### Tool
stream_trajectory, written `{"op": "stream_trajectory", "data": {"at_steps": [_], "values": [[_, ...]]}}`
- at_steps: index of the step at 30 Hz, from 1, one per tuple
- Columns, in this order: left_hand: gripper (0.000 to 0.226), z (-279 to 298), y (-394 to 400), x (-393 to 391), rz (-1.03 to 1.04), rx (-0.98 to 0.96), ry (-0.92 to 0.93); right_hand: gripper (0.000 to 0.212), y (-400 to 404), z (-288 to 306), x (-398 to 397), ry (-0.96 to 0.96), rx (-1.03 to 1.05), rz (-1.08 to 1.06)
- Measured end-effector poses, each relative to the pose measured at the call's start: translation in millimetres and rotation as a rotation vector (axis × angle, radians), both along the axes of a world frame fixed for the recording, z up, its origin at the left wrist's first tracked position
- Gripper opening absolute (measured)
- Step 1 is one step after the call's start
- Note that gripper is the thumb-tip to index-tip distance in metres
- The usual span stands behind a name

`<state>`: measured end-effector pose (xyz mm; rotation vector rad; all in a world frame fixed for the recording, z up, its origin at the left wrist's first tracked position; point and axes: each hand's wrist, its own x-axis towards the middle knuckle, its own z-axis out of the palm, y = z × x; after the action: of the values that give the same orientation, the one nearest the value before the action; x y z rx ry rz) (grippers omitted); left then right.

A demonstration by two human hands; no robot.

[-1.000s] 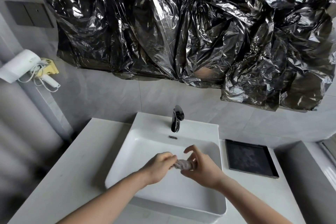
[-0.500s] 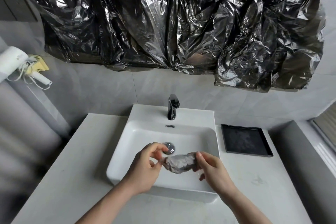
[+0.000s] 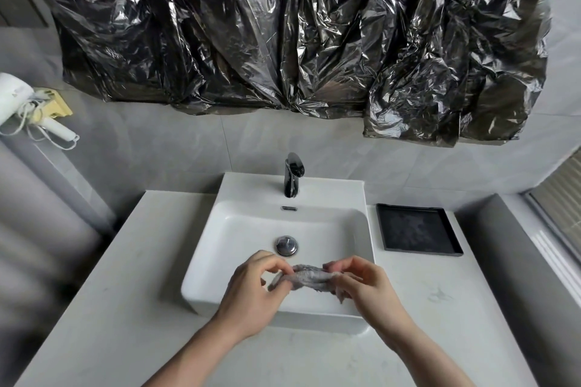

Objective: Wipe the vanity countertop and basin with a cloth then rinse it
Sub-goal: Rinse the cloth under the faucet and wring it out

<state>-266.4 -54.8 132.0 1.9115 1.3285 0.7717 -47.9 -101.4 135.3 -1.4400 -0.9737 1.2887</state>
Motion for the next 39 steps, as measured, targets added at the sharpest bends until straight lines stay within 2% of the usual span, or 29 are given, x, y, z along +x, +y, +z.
{"op": "stream_trajectory", "data": {"at_steps": [3, 6, 11, 15, 17, 19, 22, 25, 28, 31, 34, 39], "values": [[0.013, 1.2, -0.2, 0.6, -0.036, -0.142, -0.095, 0.010, -5.5, 0.8, 1.8, -0.062, 0.031, -0.003], [0.018, 0.1, 0.2, 0.3, -0.110, -0.312, -0.103, 0.010, -9.7, 0.6, 0.5, -0.114, 0.061, -0.011], [0.022, 2.3, -2.5, -2.5, -0.187, -0.437, -0.144, 0.015, -18.1, 3.7, -1.6, -0.218, 0.122, 0.020], [0.023, -3.5, -9.0, -2.1, -0.225, -0.388, -0.022, 0.027, -29.3, 15.5, -6.5, -0.217, 0.161, 0.158], [0.016, -5.5, -13.3, 0.1, -0.252, -0.346, 0.002, 0.028, -34.6, 18.1, -9.1, -0.190, 0.172, 0.198], [0.006, -4.9, -18.9, 1.4, -0.237, -0.271, 0.021, 0.035, -38.4, 15.0, -8.9, -0.194, 0.175, 0.185], [0.010, -2.8, -26.2, -1.2, -0.175, -0.191, -0.014, 0.045, -44.4, 5.0, -7.1, -0.238, 0.134, 0.133], [0.016, -0.4, -32.8, -6.3, -0.170, -0.241, -0.104, 0.027, -51.7, -0.1, -7.1, -0.356, 0.116, 0.090], [0.020, 3.4, -37.8, -12.3, -0.175, -0.341, -0.202, 0.042, -59.7, -0.8, -11.3, -0.438, 0.057, 0.107], [0.018, 9.1, -41.2, -21.4, -0.169, -0.372, -0.202, 0.054, -66.9, -1.6, -18.2, -0.491, 0.010, 0.098], [0.011, 14.4, -42.1, -32.0, -0.183, -0.326, -0.175, 0.052, -70.5, 2.2, -28.6, -0.447, -0.039, 0.051], [0.026, 18.7, -43.8, -53.6, -0.241, -0.315, -0.135, 0.040, -77.2, 10.3, -46.7, -0.461, -0.053, 0.000]]}}
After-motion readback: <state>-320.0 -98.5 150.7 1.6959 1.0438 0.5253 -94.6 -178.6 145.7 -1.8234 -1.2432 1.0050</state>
